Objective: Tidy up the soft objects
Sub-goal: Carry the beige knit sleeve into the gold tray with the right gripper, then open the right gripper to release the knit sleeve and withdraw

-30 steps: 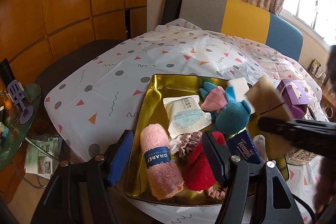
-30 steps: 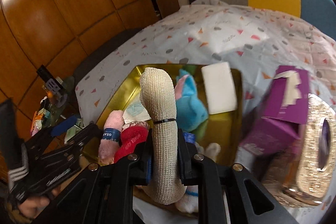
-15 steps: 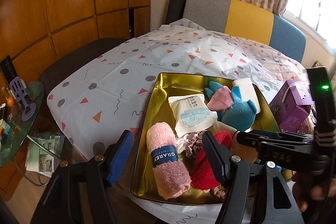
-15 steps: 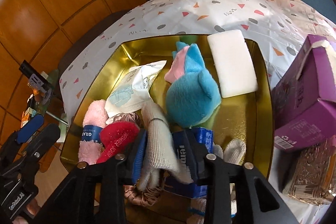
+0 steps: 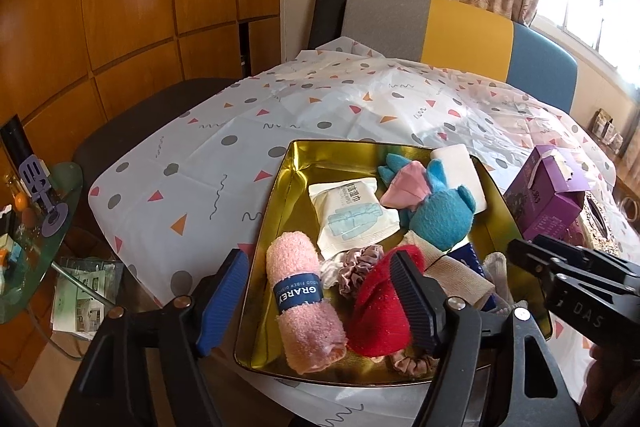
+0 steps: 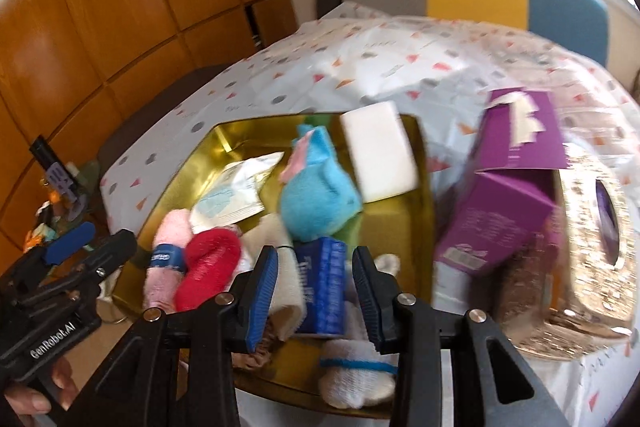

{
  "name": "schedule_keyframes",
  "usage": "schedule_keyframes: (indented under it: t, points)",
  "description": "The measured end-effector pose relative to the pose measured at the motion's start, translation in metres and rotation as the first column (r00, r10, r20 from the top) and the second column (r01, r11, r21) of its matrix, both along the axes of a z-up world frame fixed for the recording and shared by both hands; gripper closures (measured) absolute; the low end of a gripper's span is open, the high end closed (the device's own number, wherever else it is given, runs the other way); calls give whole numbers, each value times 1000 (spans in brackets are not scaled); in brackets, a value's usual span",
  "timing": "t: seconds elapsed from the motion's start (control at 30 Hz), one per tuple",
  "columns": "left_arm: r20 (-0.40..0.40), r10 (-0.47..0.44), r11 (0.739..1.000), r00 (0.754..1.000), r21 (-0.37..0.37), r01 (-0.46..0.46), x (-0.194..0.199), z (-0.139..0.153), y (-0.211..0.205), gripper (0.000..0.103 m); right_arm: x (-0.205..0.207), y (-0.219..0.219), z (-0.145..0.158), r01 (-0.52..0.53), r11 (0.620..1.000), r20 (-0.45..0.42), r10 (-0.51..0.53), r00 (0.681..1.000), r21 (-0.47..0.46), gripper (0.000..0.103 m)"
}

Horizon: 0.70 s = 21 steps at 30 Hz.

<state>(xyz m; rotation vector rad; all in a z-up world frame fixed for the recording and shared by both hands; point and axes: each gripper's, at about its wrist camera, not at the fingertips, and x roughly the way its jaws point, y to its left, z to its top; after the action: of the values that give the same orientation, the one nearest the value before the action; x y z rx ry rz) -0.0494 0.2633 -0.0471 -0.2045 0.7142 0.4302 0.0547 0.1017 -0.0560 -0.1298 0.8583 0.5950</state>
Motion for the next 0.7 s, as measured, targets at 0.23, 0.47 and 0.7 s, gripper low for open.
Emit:
schedule_keyframes:
  t: [0.23,0.47,0.7]
  points:
    - [24,-14,999,1000,30,13,2,7,-19,12,-10,-30,15,126,992,126,-123,984,-18,64]
    - [53,-41,999,998,30,40,6,13,-44,0,-16,-65,25,255,967,197,-246,949,-24,64]
    - [31,-73,997,997,16,73,10,7,-64,0,-12,-93,18,326,945,168,-318,933,-17,64]
